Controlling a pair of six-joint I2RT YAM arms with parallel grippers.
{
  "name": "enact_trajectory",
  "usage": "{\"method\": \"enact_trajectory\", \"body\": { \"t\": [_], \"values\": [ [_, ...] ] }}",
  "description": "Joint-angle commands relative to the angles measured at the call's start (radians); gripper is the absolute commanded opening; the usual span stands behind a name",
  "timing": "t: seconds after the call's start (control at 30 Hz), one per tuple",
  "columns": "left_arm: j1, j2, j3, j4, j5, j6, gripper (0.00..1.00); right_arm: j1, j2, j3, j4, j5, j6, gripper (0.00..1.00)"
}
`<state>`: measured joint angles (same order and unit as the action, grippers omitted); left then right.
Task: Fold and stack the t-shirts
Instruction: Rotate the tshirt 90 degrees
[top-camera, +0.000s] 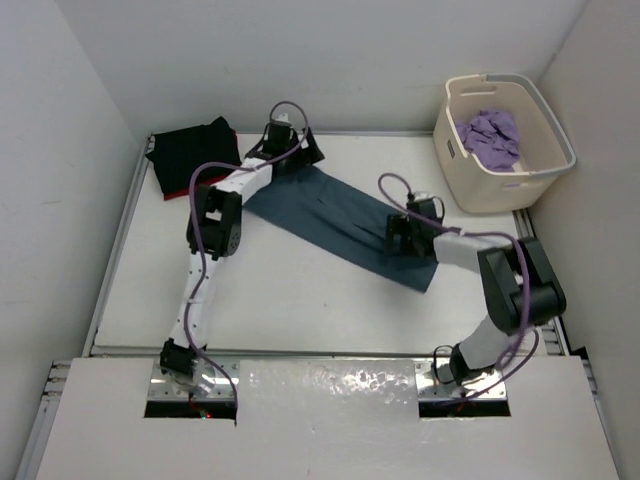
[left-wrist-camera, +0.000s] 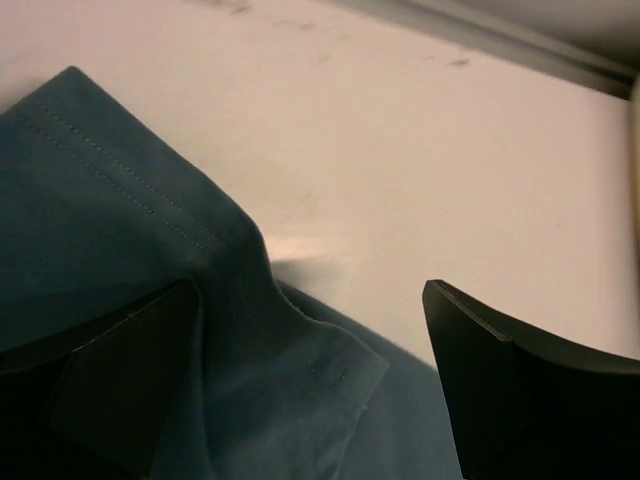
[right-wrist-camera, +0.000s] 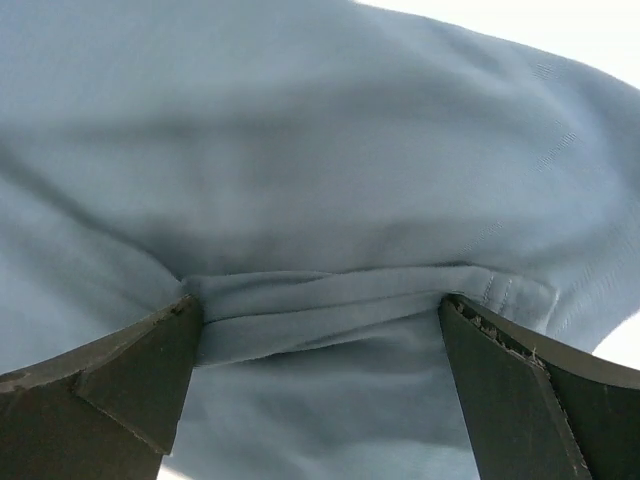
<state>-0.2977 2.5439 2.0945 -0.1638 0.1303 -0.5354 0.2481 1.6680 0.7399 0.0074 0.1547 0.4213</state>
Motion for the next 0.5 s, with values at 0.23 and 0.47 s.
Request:
{"method": "enact_trajectory", "body": {
  "t": [0.23,0.47],
  "values": [
    [-0.147,0.347,0.335,0.377,0.173,-0.200,1.00,0.427,-0.175,-0.205,-0.123,-0.440,-0.007,0.99],
    [-0.153,0.391,0.346,0.483,0.092,-0.271,1.00,0.579,-0.062,-0.083,-0.067,-0.535,-0.041,0.99]
  ]
}}
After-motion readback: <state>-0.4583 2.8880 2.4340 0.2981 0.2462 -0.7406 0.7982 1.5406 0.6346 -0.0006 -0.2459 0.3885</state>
